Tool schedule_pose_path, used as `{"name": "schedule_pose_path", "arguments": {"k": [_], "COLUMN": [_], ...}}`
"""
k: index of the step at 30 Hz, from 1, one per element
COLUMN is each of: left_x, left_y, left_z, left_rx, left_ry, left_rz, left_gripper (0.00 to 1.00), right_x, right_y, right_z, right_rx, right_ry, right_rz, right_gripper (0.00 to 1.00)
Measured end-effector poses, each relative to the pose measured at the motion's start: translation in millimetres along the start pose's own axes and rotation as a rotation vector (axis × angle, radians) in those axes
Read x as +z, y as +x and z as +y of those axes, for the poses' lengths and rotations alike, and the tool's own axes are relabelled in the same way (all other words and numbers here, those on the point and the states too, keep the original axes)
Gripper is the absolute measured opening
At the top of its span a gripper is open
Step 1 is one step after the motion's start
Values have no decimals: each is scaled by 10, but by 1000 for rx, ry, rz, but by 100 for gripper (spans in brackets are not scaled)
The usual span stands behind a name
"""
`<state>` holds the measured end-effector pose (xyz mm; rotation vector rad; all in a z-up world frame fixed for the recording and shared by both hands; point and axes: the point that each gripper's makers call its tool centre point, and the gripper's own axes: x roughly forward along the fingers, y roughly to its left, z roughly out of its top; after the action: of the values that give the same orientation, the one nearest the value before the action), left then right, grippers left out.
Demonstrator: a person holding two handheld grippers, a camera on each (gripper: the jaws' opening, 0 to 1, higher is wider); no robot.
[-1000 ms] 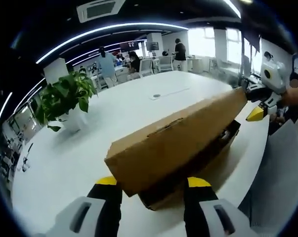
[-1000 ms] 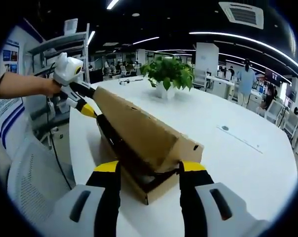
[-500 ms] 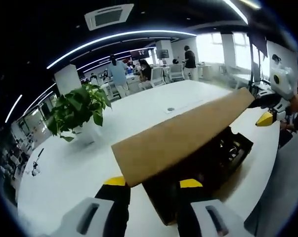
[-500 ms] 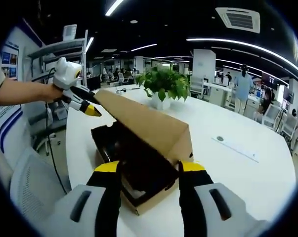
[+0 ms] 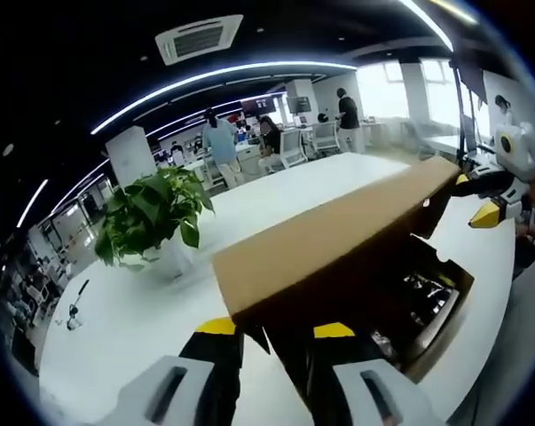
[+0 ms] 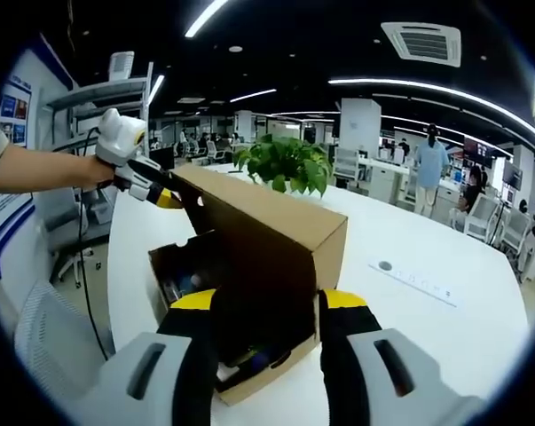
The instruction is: Operate the shoe box by opening the lid, removing the specified soft item, and placing it in the target area until the item is outside and the box remains undamaged.
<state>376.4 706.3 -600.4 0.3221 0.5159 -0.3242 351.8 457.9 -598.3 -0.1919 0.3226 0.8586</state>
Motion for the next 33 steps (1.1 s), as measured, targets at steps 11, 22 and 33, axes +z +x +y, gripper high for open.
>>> {"name": "schedule_pose_path", "arguments": {"k": [11,22,33], "left_x": [156,234,272], "left_y": [172,339,473], "left_z": [174,313,409], "left_rx": [42,70,78], "left_ry": [-15,-22,-25], "left_rz": [-17,-25,-25], "left_gripper": [19,10,4], "right_x": [128,189,195], "right_y": [113,216,300], "right_z": [-195,-385,-641], "right_rx": [-29,-54,-101], "right_ry": [-4,-3,20], "right_rz": [-18,-27,-24], "right_gripper": [39,35,28]}}
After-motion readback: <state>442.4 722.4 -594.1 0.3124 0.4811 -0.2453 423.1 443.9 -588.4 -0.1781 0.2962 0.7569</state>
